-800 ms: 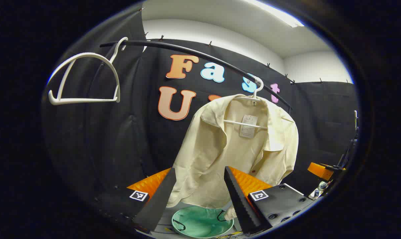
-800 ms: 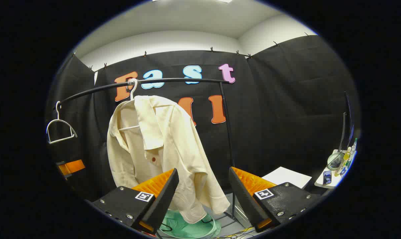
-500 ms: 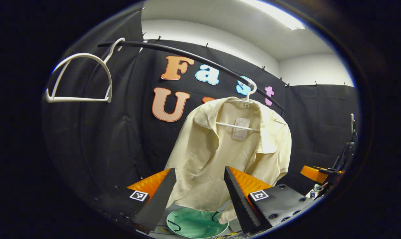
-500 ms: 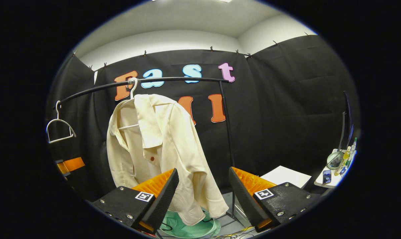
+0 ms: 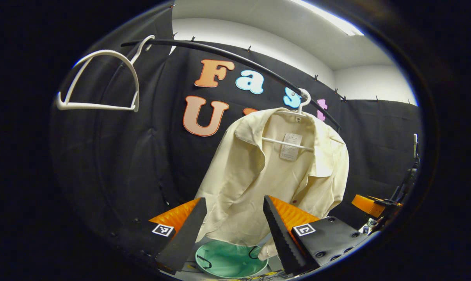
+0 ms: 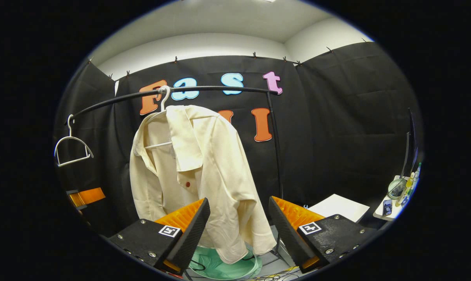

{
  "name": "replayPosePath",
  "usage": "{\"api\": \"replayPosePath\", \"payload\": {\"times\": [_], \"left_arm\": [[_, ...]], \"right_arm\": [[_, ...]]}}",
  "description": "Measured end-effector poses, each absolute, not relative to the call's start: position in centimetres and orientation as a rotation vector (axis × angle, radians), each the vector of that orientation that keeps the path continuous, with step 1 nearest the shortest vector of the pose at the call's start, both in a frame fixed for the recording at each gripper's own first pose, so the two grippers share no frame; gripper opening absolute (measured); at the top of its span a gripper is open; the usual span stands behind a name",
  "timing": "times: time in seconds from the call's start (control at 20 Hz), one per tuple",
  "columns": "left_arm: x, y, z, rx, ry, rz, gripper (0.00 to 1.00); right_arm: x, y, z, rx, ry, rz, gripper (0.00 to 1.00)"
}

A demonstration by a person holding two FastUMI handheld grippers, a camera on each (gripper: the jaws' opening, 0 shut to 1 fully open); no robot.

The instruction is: Grasp the clothes on the hanger with both hands and then place them into the laundry hamper below.

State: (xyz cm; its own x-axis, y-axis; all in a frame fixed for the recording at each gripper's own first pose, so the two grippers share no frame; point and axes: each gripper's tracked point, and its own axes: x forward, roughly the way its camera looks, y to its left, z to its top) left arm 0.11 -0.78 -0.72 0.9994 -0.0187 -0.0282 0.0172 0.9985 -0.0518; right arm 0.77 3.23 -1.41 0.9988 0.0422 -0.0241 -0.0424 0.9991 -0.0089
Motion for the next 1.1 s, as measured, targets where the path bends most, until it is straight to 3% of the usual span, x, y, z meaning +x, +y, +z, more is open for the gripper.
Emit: {"api": "replayPosePath", "payload": {"times": [0.05,1.1], "left_arm": [[0.1,-0.6,-0.8,-0.048,0.03,-0.014,0.95],[0.0,1.5,-1.3,-0.026,0.052,0.046,0.95]], "right_arm": [[0.9,3.6,-1.6,-0.012,0.025,0.049,0.95],[6.5,15.1,-1.8,-0.04,0.032,0.219,0.94]]}}
